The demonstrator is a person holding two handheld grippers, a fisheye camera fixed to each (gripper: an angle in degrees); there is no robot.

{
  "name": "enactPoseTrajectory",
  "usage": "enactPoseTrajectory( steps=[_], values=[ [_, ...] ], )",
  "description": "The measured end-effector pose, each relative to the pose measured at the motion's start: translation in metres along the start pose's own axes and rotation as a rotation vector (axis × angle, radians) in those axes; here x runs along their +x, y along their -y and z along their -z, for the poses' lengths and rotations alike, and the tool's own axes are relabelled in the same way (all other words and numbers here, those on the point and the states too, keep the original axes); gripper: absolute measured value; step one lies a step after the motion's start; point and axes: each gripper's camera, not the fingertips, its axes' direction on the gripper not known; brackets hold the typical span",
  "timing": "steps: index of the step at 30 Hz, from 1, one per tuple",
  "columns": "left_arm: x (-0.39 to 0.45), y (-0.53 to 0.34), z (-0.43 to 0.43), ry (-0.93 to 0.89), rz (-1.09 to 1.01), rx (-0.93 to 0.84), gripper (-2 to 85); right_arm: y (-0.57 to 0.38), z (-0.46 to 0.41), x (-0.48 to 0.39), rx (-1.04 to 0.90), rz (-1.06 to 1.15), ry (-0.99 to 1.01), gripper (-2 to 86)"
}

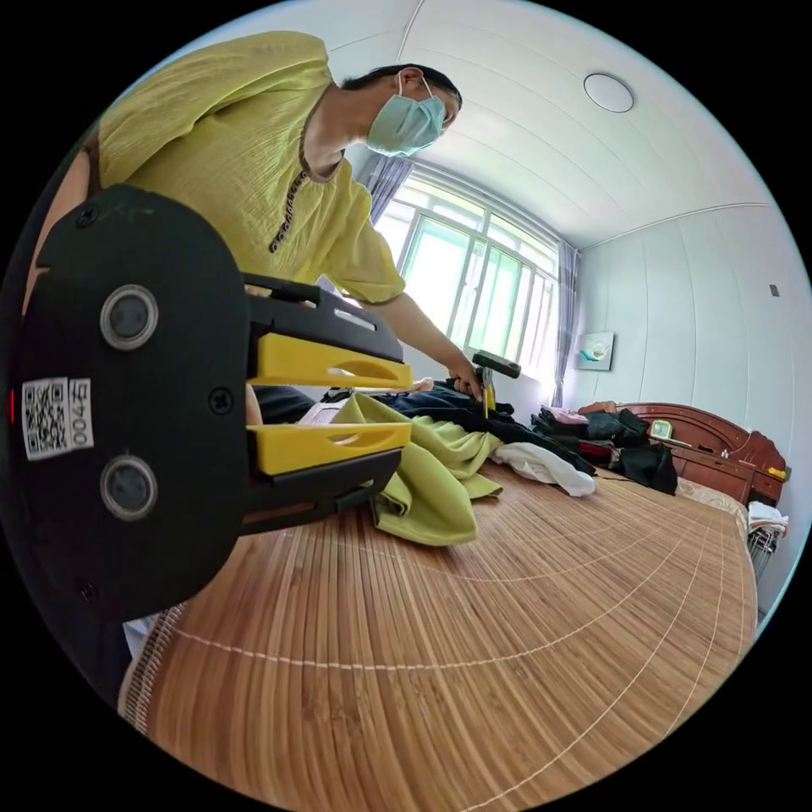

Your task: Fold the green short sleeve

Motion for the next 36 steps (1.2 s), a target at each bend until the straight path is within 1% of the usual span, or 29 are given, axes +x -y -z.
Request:
enactPoseTrajectory(
  steps=[2,4,5,6,7,8,9,11,12,13,15,18,20,22,24,25,26,27,28,29,30,31,32,33,34,36],
  values=[
    [-0.023,-0.007,0.029,0.07,0.05,0.078,4.7,0.002,-0.002,0.004,0.012,-0.007,-0.001,5.3],
    [-0.058,-0.022,0.053,0.108,0.106,0.125,3.0,0.005,-0.004,0.006,0.024,-0.001,0.001,4.3],
    [-0.088,-0.036,0.063,0.102,0.183,0.151,2.2,0.006,-0.005,0.006,0.023,0.0,0.002,4.3],
    [-0.123,-0.056,0.075,0.155,0.309,0.195,1.7,0.007,-0.007,0.005,0.017,0.003,-0.002,4.3],
    [-0.14,-0.068,0.081,0.198,0.368,0.211,1.4,0.008,-0.01,0.002,0.015,0.007,-0.021,4.8],
    [-0.173,-0.092,0.088,0.309,0.491,0.221,1.2,0.009,-0.012,0.0,0.015,0.013,-0.033,5.0],
    [-0.19,-0.104,0.088,0.37,0.549,0.217,1.1,0.01,-0.016,-0.007,0.013,0.029,-0.055,5.6],
    [-0.247,-0.151,0.059,0.521,0.738,0.065,1.1,0.012,-0.023,-0.019,0.008,0.059,-0.082,6.6],
    [-0.261,-0.172,0.037,0.51,0.769,-0.01,1.3,0.014,-0.03,-0.028,-0.004,0.082,-0.103,7.5],
    [-0.263,-0.182,0.027,0.489,0.764,-0.035,1.5,0.016,-0.038,-0.035,-0.023,0.105,-0.138,8.5],
    [-0.249,-0.203,0.013,0.457,0.713,-0.033,2.1,0.02,-0.055,-0.046,-0.058,0.146,-0.217,11.0],
    [-0.181,-0.243,0.007,0.427,0.596,0.065,4.8,0.026,-0.086,-0.059,-0.138,0.21,-0.386,15.2],
    [-0.143,-0.267,0.003,0.393,0.531,0.061,6.2,0.029,-0.103,-0.067,-0.199,0.252,-0.46,16.8],
    [-0.105,-0.298,-0.001,0.344,0.478,0.051,7.2,0.027,-0.125,-0.075,-0.3,0.331,-0.574,17.7],
    [-0.05,-0.346,0.002,0.233,0.46,0.078,7.7,0.025,-0.143,-0.073,-0.399,0.368,-0.668,17.7],
    [-0.036,-0.358,0.004,0.194,0.465,0.09,7.8,0.022,-0.152,-0.068,-0.452,0.39,-0.726,16.2],
    [-0.005,-0.382,0.011,0.128,0.47,0.121,7.7,0.022,-0.156,-0.067,-0.469,0.403,-0.751,15.4],
    [0.012,-0.394,0.016,0.103,0.469,0.136,7.6,0.021,-0.159,-0.068,-0.483,0.445,-0.772,10.2],
    [0.045,-0.414,0.025,0.06,0.469,0.164,7.2,0.022,-0.161,-0.07,-0.516,0.472,-0.746,5.8],
    [0.078,-0.433,0.035,0.016,0.467,0.196,6.8,0.025,-0.16,-0.071,-0.53,0.474,-0.713,4.0],
    [0.109,-0.45,0.045,-0.033,0.48,0.229,6.3,0.035,-0.153,-0.077,-0.515,0.439,-0.6,1.7],
    [0.124,-0.458,0.049,-0.065,0.486,0.247,5.8,0.05,-0.134,-0.089,-0.43,0.39,-0.369,0.8],
    [0.151,-0.472,0.058,-0.131,0.495,0.289,4.9,0.059,-0.122,-0.094,-0.368,0.354,-0.235,0.5],
    [0.163,-0.477,0.061,-0.159,0.499,0.301,4.5,0.074,-0.1,-0.103,-0.256,0.297,0.025,0.0],
    [0.185,-0.485,0.066,-0.182,0.5,0.31,3.9,0.088,-0.083,-0.116,-0.157,0.287,0.239,-0.3],
    [0.218,-0.494,0.072,-0.196,0.508,0.308,3.2,0.109,-0.067,-0.149,-0.08,0.319,0.391,-0.5]
  ],
)
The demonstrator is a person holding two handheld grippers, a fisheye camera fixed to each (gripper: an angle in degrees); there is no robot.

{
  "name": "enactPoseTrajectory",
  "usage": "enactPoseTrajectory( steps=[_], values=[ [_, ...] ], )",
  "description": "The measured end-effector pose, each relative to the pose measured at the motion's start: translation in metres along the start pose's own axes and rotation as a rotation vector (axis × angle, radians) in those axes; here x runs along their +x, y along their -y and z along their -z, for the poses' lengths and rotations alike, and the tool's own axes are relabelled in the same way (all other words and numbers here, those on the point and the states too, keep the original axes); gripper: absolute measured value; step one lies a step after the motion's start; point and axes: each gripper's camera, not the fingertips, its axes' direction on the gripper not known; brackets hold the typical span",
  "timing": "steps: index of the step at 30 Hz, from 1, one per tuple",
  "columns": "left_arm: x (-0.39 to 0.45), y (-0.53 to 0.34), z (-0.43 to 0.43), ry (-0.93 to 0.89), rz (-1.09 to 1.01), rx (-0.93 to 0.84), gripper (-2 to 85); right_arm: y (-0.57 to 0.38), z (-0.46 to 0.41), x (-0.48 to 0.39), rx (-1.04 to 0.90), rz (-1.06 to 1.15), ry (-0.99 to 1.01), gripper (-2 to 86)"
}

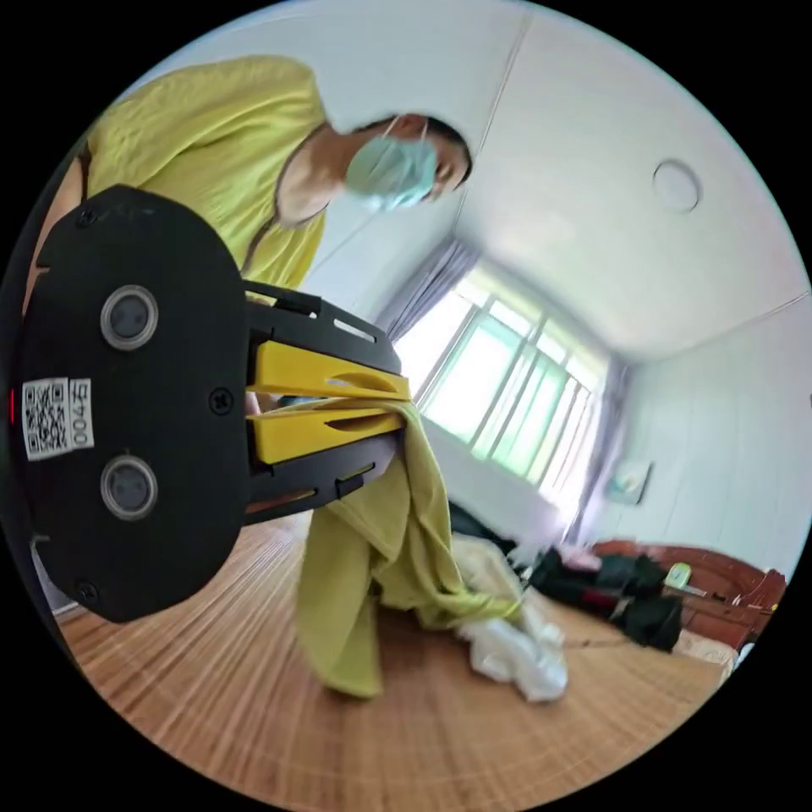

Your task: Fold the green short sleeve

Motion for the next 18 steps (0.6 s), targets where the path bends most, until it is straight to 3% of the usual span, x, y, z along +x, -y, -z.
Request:
enactPoseTrajectory(
  steps=[4,8,15,18],
  values=[
    [0.014,-0.013,0.007,-0.103,0.038,0.005,2.9,0.073,-0.009,-0.092,0.021,0.193,0.03,-0.8],
    [0.013,-0.009,0.012,-0.053,-0.002,0.033,2.1,0.114,-0.004,-0.136,0.092,0.244,0.136,-0.9],
    [0.003,0.005,0.027,-0.078,-0.038,0.099,1.3,0.2,0.066,-0.277,0.37,0.549,0.341,-0.8],
    [0.009,0.005,0.026,-0.098,-0.067,0.121,1.1,0.226,0.084,-0.367,0.369,0.711,0.142,-0.7]
  ],
)
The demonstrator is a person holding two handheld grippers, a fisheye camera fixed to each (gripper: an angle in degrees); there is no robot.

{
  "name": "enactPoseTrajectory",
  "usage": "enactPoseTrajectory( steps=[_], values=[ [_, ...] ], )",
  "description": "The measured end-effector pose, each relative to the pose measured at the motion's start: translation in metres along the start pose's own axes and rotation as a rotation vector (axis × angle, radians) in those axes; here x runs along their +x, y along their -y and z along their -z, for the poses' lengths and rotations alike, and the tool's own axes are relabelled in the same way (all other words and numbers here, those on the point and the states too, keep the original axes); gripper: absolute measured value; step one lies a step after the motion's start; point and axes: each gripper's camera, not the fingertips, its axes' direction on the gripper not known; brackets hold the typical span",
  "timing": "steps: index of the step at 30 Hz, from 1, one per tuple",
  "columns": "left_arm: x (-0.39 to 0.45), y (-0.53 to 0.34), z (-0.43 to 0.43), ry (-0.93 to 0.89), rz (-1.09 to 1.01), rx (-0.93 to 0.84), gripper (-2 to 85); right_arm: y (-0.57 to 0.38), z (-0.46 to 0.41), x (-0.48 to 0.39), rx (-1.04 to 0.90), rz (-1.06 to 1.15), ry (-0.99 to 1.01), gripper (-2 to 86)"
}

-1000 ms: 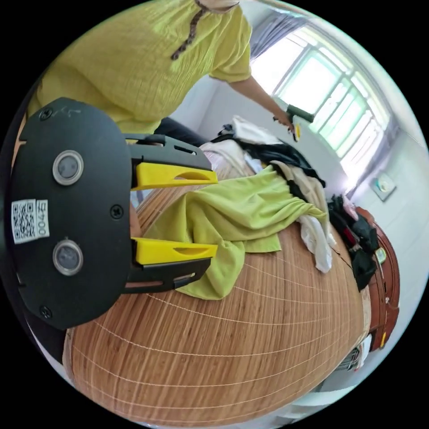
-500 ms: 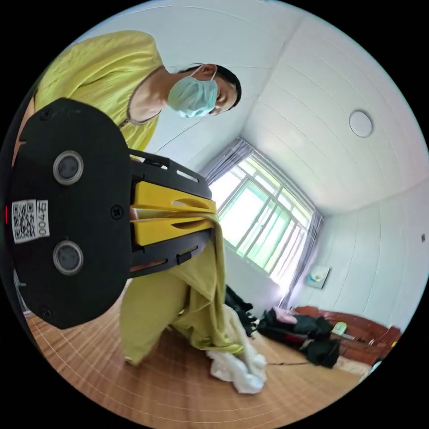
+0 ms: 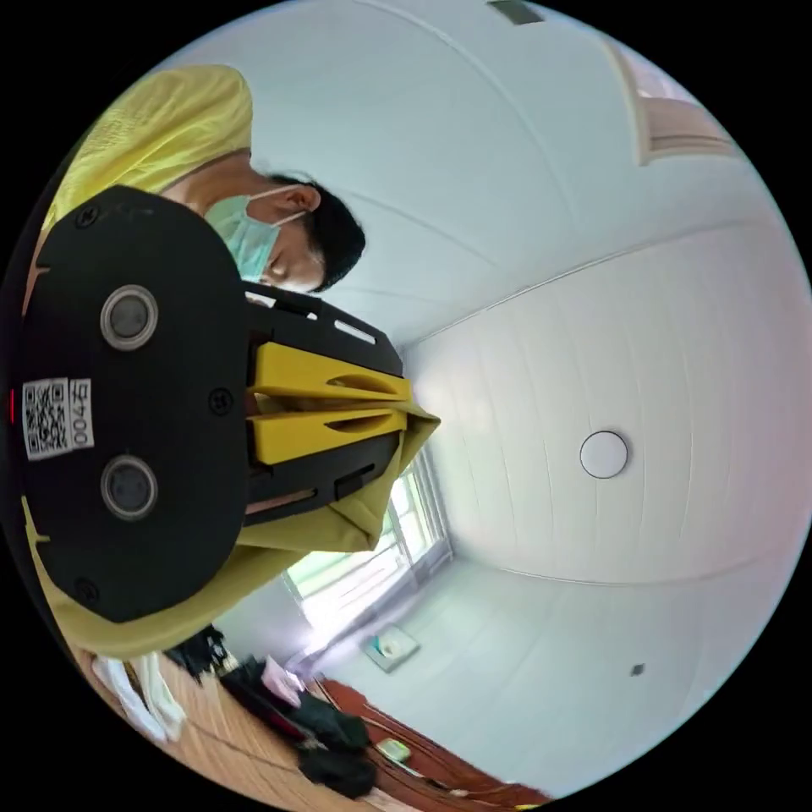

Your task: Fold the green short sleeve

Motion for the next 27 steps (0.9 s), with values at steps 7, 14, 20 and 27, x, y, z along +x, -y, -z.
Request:
enactPoseTrajectory(
  steps=[7,14,20,27],
  values=[
    [0.024,0.01,-0.006,-0.01,-0.071,0.007,1.0,-0.009,-0.087,0.09,-0.443,-0.089,-0.331,0.2],
    [0.048,0.015,-0.002,0.011,-0.165,0.023,1.2,-0.166,-0.118,0.269,-0.874,-0.582,-0.413,12.5],
    [0.063,0.018,-0.026,-0.076,-0.2,0.002,2.0,-0.225,-0.039,0.251,-1.023,-0.582,-0.709,13.8],
    [0.111,0.057,-0.062,-0.11,-0.377,0.023,5.8,-0.382,0.096,0.16,-1.455,-0.722,-1.155,14.3]
  ],
)
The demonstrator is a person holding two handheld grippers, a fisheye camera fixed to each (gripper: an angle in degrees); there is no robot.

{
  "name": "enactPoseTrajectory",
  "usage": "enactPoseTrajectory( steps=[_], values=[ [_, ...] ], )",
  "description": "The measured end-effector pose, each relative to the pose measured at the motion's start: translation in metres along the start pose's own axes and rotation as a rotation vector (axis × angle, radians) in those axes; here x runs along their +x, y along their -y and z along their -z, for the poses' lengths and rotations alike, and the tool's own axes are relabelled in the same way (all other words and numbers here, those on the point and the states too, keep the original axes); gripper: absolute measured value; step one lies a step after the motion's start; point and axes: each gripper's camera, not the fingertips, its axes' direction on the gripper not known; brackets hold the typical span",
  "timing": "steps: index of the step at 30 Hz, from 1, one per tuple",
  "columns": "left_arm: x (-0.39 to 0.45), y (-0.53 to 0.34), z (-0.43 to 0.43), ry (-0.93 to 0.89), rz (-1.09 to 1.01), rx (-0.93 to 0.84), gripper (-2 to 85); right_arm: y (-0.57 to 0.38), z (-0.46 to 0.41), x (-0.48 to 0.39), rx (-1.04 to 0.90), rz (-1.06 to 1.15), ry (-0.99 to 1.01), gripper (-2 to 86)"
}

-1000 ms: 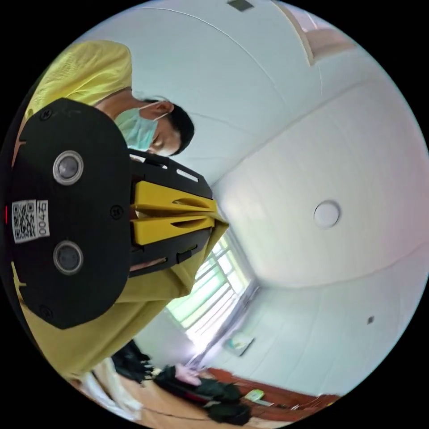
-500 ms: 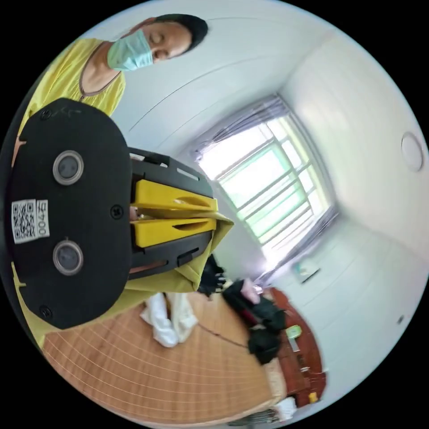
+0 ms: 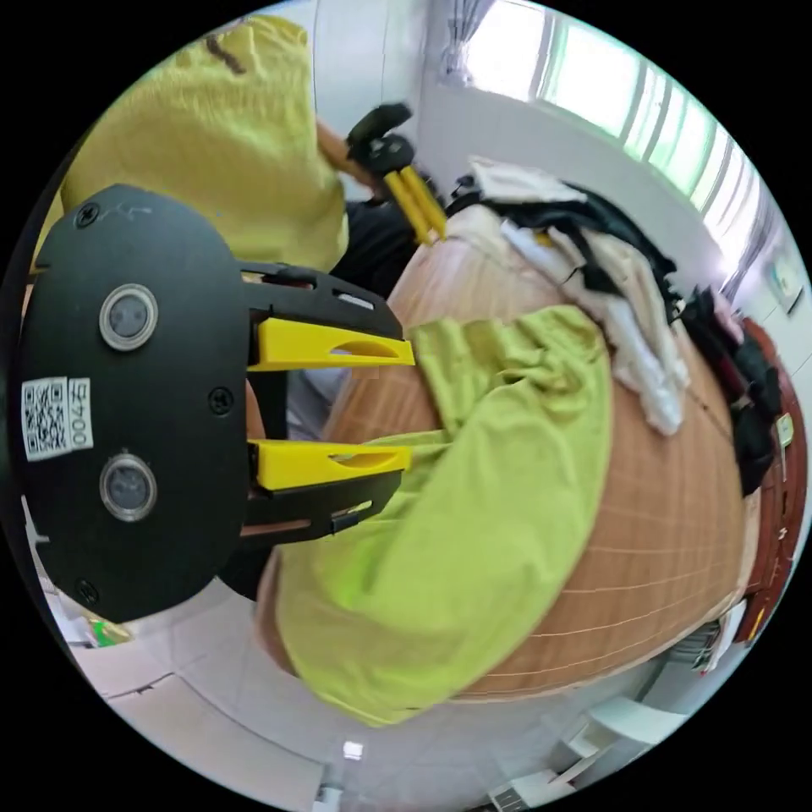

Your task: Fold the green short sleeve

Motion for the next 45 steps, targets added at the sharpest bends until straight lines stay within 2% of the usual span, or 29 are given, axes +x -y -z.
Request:
enactPoseTrajectory(
  steps=[4,8,13,15,19,24,27,29,32,35,37,40,42,45],
  values=[
    [0.036,0.051,-0.027,-0.032,-0.194,0.026,9.3,-0.056,-0.033,-0.013,0.087,-0.063,0.107,18.2],
    [0.071,0.092,-0.069,-0.016,-0.34,-0.04,9.8,-0.064,-0.022,-0.025,0.187,-0.117,0.217,18.6],
    [0.057,0.116,-0.08,-0.108,-0.21,-0.03,3.1,-0.069,-0.021,-0.017,0.315,-0.272,0.578,17.2],
    [0.052,0.117,-0.056,-0.183,-0.181,0.067,2.2,-0.072,-0.029,-0.014,0.339,-0.33,0.652,16.5],
    [0.048,0.116,-0.046,-0.156,-0.23,0.057,2.0,-0.058,-0.034,-0.011,0.392,-0.337,0.723,11.1],
    [-0.05,0.106,-0.06,-0.141,-0.09,-0.041,2.4,-0.021,-0.028,-0.003,0.417,-0.294,0.621,8.6],
    [-0.141,0.113,-0.096,0.073,-0.013,-0.104,1.1,0.005,-0.035,-0.006,0.389,-0.246,0.574,7.0],
    [-0.178,0.132,-0.131,0.115,-0.005,-0.168,0.7,0.018,-0.042,-0.011,0.375,-0.205,0.574,5.4],
    [-0.219,0.174,-0.196,0.111,-0.069,-0.214,0.3,0.036,-0.057,-0.017,0.34,-0.183,0.566,2.0],
    [-0.245,0.22,-0.251,0.079,-0.12,-0.227,0.3,0.035,-0.06,-0.02,0.385,-0.159,0.603,-0.1],
    [-0.264,0.245,-0.283,0.053,-0.101,-0.272,0.4,0.033,-0.056,-0.029,0.405,-0.111,0.58,-0.5],
    [-0.295,0.261,-0.313,0.119,-0.061,-0.305,0.8,0.034,-0.054,-0.035,0.418,-0.096,0.581,-0.7],
    [-0.32,0.263,-0.315,0.209,0.009,-0.275,1.0,0.036,-0.053,-0.038,0.415,-0.093,0.589,-0.8],
    [-0.388,0.251,-0.334,0.426,0.108,-0.351,1.2,0.041,-0.05,-0.042,0.402,-0.098,0.606,-0.8]
  ],
)
